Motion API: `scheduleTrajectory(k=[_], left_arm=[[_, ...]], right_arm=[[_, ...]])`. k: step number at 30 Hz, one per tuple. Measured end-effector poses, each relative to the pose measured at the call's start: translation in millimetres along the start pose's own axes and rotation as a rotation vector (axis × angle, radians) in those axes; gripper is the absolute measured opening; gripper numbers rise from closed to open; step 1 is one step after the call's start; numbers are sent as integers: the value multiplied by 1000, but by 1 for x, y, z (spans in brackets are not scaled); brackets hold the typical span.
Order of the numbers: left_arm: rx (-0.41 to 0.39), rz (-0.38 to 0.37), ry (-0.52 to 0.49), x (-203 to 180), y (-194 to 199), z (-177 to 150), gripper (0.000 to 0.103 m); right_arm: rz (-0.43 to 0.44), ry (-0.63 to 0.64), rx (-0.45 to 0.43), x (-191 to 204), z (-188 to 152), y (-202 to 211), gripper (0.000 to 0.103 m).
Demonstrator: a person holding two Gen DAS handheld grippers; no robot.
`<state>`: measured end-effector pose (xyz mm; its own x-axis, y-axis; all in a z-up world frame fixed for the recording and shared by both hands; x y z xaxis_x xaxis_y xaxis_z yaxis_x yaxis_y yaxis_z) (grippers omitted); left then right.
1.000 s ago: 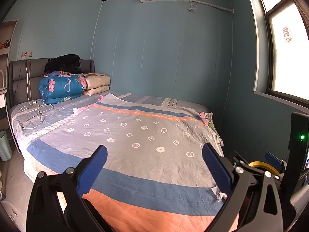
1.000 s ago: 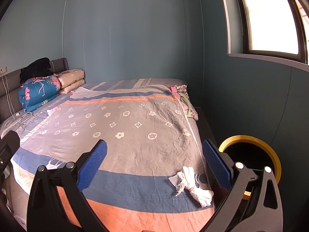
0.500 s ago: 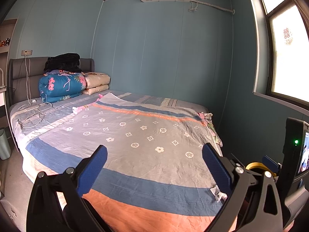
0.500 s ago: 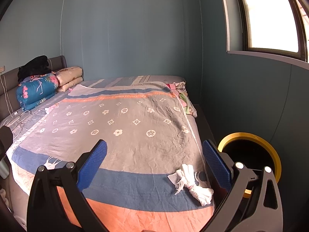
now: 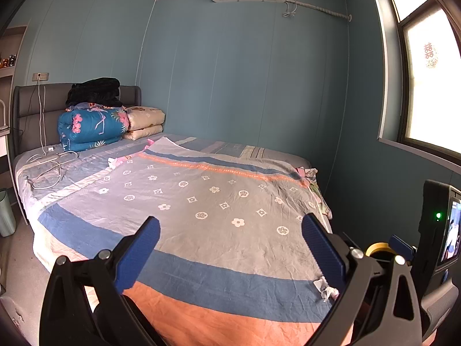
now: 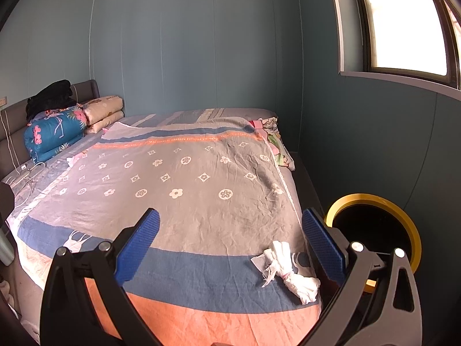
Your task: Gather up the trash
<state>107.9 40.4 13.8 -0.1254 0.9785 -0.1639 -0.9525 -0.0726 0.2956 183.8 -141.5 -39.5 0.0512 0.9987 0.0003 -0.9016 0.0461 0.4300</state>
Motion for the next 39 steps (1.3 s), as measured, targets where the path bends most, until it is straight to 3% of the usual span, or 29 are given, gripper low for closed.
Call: scheduleTrajectory(k=[39], left_arm=[[5, -9, 16, -4, -5, -4, 95]], right_arm=[[2, -3, 27, -5, -10, -7, 95]])
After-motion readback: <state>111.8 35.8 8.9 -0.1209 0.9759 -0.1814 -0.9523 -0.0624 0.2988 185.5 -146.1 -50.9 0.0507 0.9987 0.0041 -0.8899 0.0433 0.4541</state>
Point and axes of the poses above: each gripper's, at about its wrist camera, not at the fingertips, and y roughly against the way its jaws point, x to its left, z to its top, the point moved 9 cm from there along -y, roughly the way its jaws point, and after that the axes turned 4 degrees about -z, right-handed, at the moved point
